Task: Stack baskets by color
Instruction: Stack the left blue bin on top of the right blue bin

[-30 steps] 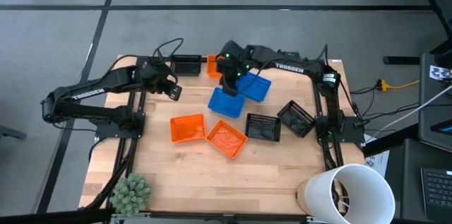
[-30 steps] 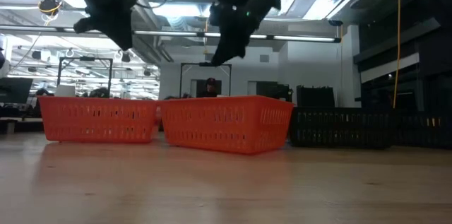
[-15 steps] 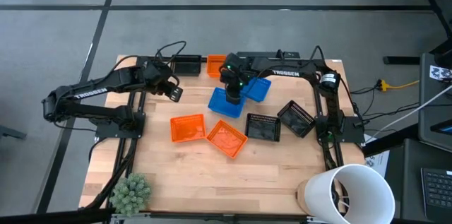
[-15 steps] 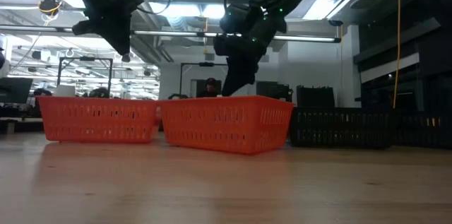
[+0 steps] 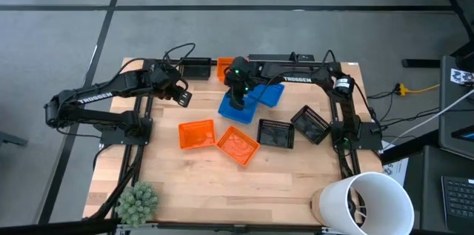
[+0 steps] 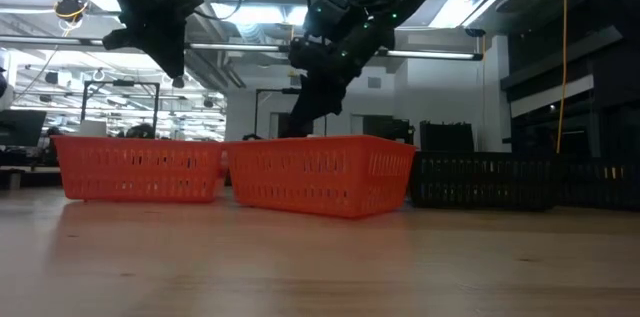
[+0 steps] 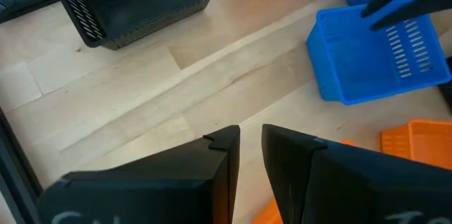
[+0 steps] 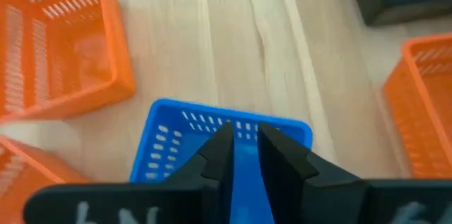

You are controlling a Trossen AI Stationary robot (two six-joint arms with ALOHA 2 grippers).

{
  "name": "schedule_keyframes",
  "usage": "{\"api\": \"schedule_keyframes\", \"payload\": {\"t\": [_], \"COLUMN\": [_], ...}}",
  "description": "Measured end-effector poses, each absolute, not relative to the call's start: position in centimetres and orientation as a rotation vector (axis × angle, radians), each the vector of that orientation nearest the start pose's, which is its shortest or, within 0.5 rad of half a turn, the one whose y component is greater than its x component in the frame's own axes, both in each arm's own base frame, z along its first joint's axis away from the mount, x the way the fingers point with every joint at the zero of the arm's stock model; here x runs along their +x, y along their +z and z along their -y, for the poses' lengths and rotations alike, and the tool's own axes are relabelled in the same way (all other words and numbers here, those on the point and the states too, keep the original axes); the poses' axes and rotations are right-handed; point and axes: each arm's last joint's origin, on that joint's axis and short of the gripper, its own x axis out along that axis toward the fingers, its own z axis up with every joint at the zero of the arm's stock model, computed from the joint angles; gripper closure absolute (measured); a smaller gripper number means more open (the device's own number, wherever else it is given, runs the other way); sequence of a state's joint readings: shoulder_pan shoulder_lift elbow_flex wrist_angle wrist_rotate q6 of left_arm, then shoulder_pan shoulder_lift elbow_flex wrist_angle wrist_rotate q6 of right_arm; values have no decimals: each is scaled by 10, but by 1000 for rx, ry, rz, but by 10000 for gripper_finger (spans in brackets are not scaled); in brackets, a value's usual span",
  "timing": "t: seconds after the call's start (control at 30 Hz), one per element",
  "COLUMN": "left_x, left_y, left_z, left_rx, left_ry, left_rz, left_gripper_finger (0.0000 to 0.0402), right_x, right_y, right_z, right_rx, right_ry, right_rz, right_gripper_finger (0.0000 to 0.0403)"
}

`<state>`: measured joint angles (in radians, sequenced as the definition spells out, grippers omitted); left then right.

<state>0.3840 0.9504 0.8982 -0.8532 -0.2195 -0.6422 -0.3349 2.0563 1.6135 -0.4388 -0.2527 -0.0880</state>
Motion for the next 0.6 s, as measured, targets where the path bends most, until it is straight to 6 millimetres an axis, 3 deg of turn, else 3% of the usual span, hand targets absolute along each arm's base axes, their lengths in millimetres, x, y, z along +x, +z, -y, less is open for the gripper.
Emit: {"api": "schedule_keyframes", "payload": {"t": [0.3,0.43,0.6], "left_x": [159,159,159], "left_y": [290,290,290], "left_z": [-71,-71,-71], "left_rx": [-654,-654,-653], "left_ry": [838,838,838], "left_rz": [-705,-705,-706], "left_gripper_finger": [349,349,349], "right_x": [426,426,427], "right_y": [206,198,198], "right_z": [146,150,149], "right_rx": [293,321,282], "right_ry": [-158,-231,-199], "right_rz": [-886,-904,-905], "right_gripper_finger": [318,279,227]}}
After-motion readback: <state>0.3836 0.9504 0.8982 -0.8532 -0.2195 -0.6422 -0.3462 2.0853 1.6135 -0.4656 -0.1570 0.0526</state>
